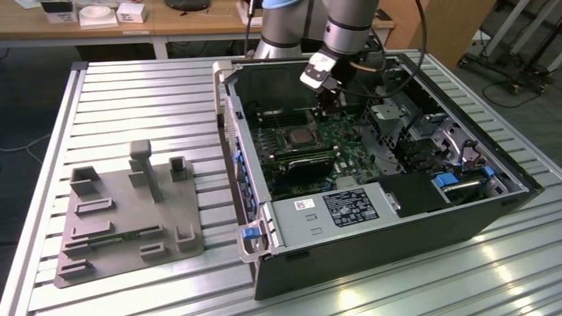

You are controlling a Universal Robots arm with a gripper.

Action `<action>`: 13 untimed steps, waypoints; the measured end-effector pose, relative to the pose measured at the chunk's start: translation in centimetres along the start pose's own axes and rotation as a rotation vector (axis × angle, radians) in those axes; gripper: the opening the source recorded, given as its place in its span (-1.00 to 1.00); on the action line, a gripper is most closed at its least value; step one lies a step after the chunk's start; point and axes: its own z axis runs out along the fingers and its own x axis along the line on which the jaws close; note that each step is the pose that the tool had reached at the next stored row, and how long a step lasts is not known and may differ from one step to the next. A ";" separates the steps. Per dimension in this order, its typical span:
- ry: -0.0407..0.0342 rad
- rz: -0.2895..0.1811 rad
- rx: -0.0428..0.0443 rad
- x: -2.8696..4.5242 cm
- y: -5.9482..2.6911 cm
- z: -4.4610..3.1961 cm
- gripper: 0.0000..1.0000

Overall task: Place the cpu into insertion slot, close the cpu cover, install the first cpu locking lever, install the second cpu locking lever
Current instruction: 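Close the cpu cover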

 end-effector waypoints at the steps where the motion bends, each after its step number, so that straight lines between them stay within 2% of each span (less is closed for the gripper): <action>1: 0.0000 0.000 -0.0001 0.00 -0.10 0.01 -0.80; 9: 0.0004 -0.001 0.0002 0.03 -0.69 0.11 -0.80; 13: 0.0002 -0.005 0.0002 0.06 -1.57 0.31 -0.80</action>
